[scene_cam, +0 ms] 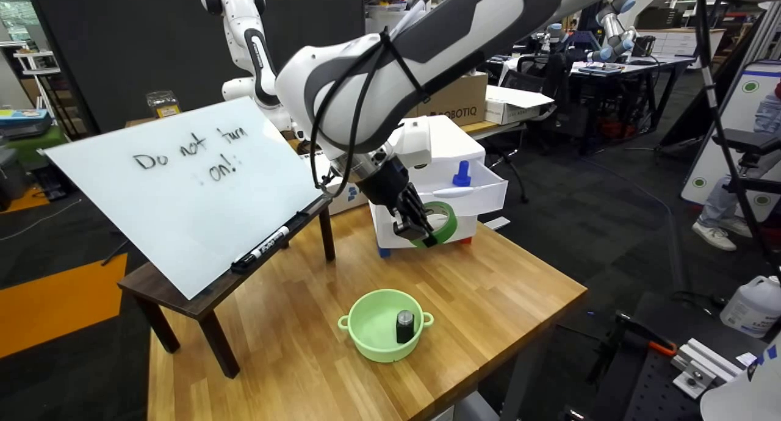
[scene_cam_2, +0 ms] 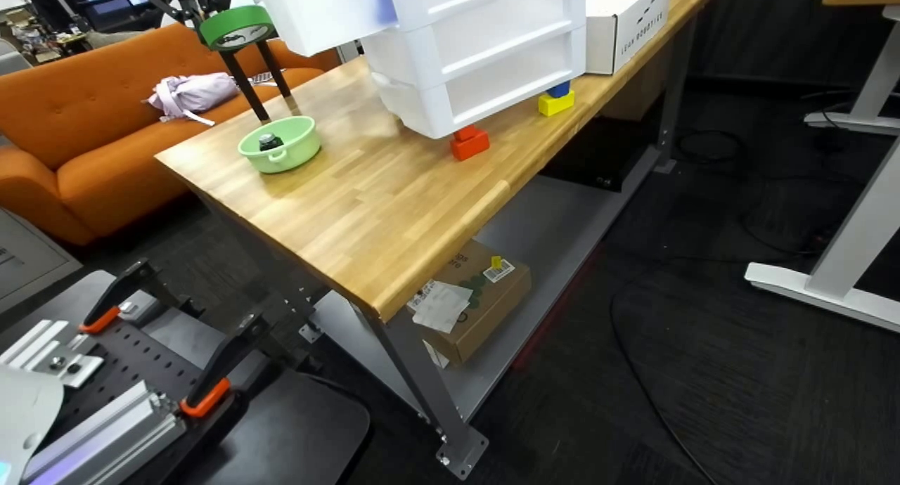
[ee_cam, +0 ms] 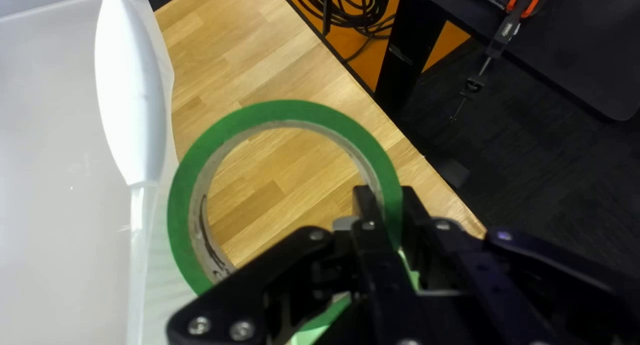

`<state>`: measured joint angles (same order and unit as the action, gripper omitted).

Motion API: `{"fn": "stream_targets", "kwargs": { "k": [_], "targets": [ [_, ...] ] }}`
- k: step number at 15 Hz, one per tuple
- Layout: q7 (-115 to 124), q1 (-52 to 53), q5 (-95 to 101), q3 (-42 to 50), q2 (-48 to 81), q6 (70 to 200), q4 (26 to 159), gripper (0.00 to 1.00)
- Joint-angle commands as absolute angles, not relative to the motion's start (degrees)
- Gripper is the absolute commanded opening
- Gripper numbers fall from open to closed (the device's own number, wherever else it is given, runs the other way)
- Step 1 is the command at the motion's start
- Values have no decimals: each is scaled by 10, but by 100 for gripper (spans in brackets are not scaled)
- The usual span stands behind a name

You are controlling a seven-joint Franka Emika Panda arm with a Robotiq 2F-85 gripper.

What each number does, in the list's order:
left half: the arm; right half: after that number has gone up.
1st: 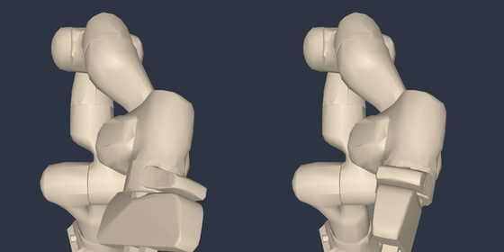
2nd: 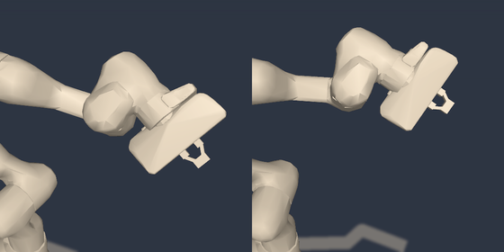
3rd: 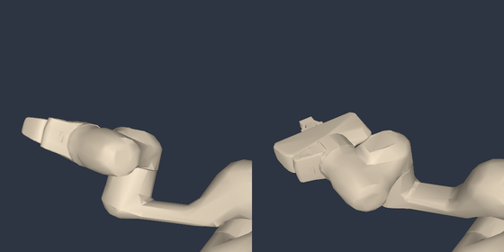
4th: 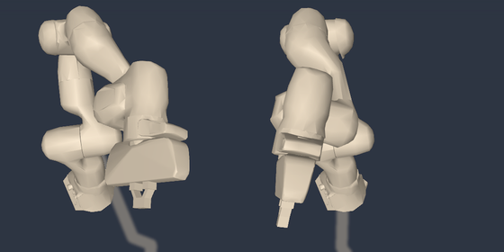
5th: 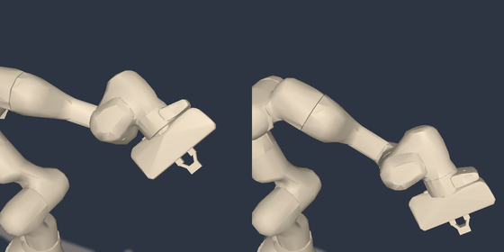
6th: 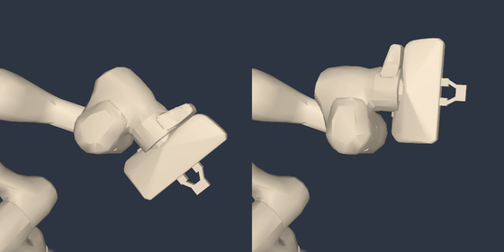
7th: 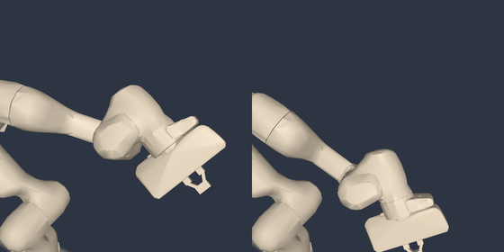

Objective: Remove the masking tape from the object and put it on the table

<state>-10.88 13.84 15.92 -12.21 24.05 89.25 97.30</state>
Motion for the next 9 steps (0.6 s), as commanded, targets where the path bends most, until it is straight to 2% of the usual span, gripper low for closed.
{"fn": "stream_targets", "kwargs": {
  "k": [1, 9],
  "targets": [
    [-128, 112, 120, -118, 211, 945, 1015, 4],
    [-181, 44, 20, -95, 168, 1089, 1121, 4]
  ]
}}
